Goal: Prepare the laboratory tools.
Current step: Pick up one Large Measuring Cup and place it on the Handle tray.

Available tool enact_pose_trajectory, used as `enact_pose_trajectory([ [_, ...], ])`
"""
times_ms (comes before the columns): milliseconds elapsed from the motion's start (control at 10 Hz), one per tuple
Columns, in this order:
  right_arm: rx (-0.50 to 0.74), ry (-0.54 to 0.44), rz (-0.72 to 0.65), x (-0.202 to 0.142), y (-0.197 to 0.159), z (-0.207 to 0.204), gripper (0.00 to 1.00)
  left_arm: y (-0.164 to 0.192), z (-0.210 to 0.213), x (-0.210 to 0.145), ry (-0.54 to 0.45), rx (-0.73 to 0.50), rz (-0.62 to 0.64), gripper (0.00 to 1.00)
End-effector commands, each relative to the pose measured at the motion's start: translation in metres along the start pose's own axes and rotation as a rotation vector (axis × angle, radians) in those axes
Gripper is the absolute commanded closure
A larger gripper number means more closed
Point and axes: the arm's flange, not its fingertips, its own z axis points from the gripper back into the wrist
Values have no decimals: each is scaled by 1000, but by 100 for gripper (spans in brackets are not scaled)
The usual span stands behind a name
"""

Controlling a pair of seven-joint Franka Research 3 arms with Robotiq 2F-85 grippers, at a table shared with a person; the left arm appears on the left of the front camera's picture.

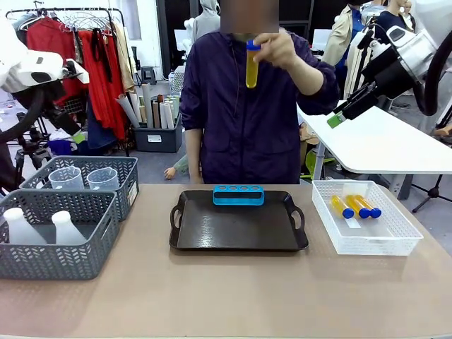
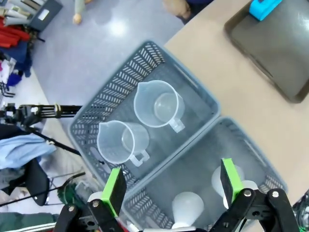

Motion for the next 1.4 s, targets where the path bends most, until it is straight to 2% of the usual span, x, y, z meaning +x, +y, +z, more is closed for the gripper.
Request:
enact_pose_trajectory([
  [0,2,1,11,2,-1,2,0,-4,9,-2,-3,-5,-21,0],
  [300,2,1,11,2,-1,2,0,-4,4,2,-5,-3,-10,0],
  [400,2,1,11,2,-1,2,0,16,-10,8,107,32,98,0],
  [600,2,1,11,2,-1,2,0,51,-44,7,233,42,222,0],
  [800,2,1,11,2,-1,2,0,85,-79,-5,309,22,353,0],
  [1000,2,1,11,2,-1,2,0,115,-118,-21,337,53,483,0],
  [1200,2,1,11,2,-1,2,0,126,-147,-31,394,26,602,0],
  [1300,2,1,11,2,-1,2,0,127,-160,-33,379,37,613,0],
])
